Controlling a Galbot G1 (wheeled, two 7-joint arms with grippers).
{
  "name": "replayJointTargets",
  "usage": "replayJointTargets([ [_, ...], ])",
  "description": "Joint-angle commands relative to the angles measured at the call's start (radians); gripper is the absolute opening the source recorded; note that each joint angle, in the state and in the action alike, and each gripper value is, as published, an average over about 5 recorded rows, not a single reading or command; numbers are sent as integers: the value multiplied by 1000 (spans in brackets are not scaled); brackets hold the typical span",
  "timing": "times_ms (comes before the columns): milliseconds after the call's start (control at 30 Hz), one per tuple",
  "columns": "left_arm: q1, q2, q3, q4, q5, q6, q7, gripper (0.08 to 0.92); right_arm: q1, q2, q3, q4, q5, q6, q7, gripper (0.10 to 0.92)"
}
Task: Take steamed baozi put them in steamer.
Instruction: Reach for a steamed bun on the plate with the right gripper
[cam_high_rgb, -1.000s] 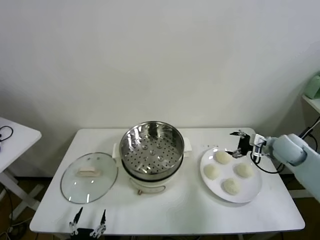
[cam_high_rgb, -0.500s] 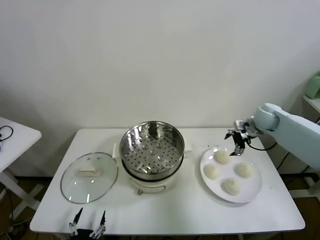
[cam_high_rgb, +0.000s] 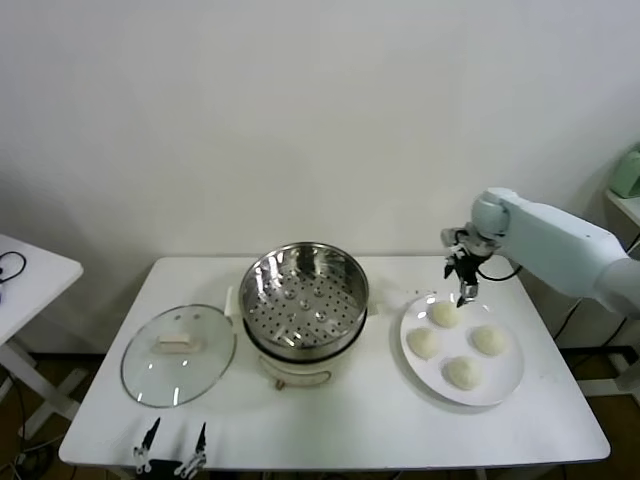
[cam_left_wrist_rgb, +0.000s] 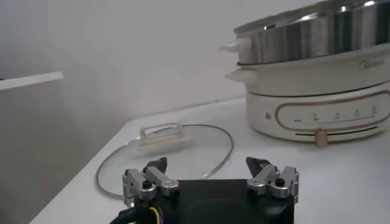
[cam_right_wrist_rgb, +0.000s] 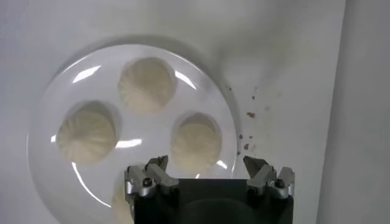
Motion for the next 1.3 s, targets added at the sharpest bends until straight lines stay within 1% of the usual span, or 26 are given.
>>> replayJointTargets([
  [33,-1,0,-2,19,6,-3,-1,823,-45,58,20,-97,-15,12,-25,823],
  [500,-4,-5,2,44,40,-15,-8,823,-142,80,156,-160,-79,42,2,823],
  [733,-10,-3,0,48,41,-13,-8,823,-161,85,184,-187,-133,60,11,823],
  [1000,-19,-1,0,61,42,-16,-9,823,-172,107,210,-225,-155,71,21,821],
  [1067,-21,0,-1,63,42,-17,-10,823,-173,113,214,-231,-160,74,24,807],
  [1233,-26,1,-2,66,42,-17,-10,823,-182,116,219,-230,-164,76,24,711],
  [1300,-26,1,-3,66,42,-17,-11,823,-184,116,220,-229,-167,76,24,689],
])
